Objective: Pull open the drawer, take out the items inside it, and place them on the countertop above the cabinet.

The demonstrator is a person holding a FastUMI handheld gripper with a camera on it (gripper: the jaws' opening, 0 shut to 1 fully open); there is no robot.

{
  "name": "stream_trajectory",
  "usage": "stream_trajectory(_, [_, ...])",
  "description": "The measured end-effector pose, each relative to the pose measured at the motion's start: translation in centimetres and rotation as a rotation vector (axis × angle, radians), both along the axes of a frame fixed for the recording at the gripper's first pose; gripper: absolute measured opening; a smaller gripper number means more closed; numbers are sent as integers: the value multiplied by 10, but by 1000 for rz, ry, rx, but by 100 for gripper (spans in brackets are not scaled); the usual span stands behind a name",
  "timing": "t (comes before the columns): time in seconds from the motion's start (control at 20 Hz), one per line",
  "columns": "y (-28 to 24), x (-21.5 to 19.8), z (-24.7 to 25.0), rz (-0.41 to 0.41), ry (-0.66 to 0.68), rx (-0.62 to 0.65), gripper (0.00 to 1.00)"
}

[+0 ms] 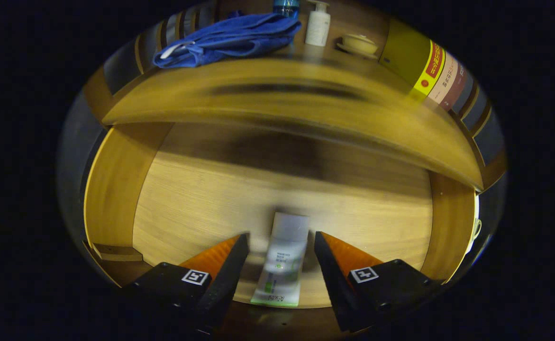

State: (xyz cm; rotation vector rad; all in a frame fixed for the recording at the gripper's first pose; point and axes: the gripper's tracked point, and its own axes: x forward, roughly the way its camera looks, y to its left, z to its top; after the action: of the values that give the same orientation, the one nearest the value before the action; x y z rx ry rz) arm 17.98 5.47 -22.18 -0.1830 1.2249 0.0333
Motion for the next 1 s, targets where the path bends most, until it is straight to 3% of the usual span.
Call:
stream_trajectory(0.3, [7,1,16,-51,43,41,79])
stream_trajectory(0.45, [13,8,38,-57,41,33,54])
stream_trajectory(0.55, [16,14,56,-53,33,29,50])
stream_trajectory(0.75, [27,26,117,-33,-24,68,50])
stream_trajectory(1.0, [33,58,233,8,-229,56,50])
